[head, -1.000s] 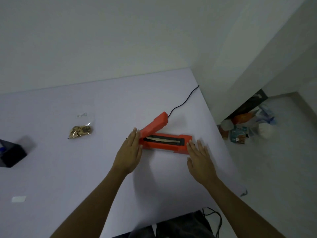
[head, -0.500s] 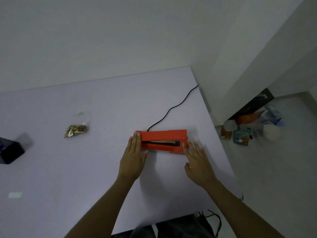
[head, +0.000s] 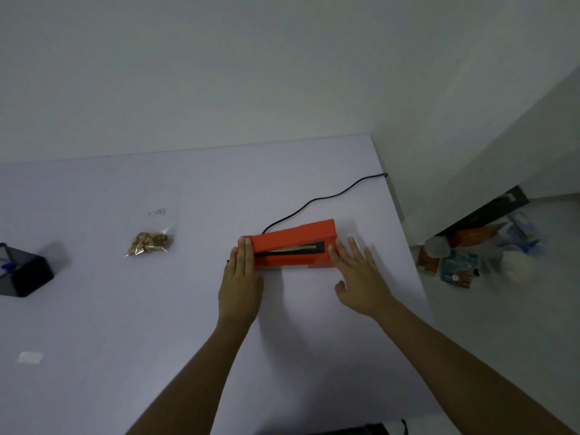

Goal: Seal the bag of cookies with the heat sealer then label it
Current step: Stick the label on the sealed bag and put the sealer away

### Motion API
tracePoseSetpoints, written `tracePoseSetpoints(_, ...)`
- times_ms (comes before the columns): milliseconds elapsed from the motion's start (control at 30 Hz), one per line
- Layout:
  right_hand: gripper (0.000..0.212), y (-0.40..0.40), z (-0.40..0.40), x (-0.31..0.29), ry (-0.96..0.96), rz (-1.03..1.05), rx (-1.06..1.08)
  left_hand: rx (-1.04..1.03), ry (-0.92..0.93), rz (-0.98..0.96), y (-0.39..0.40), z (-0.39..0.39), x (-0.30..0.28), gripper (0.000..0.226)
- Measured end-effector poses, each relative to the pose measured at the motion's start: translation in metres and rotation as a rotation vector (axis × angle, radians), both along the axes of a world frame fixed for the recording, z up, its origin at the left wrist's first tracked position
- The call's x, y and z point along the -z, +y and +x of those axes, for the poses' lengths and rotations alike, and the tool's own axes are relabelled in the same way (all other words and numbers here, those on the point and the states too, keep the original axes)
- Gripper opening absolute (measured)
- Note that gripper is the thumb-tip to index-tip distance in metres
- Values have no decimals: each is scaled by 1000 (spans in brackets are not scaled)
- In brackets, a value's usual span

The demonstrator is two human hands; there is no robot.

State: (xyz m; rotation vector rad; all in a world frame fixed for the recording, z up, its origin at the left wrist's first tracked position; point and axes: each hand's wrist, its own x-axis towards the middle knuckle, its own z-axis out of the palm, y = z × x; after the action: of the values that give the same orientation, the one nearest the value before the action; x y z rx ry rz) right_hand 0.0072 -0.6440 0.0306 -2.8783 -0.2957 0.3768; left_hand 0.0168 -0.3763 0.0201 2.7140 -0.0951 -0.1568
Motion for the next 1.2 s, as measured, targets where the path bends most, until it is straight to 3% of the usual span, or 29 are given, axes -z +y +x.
tracePoseSetpoints(600, 81, 56, 172, -4, 30, -31, -28, -64, -53, 88, 46, 149, -2, 78)
tracePoseSetpoints(933, 91, 62, 163, 1, -32, -109, -17, -41, -58, 71, 50, 153, -4, 80)
tracePoseSetpoints(1200, 81, 83, 87, 18, 16, -43, 47, -11, -71, 99, 52, 131, -10, 77)
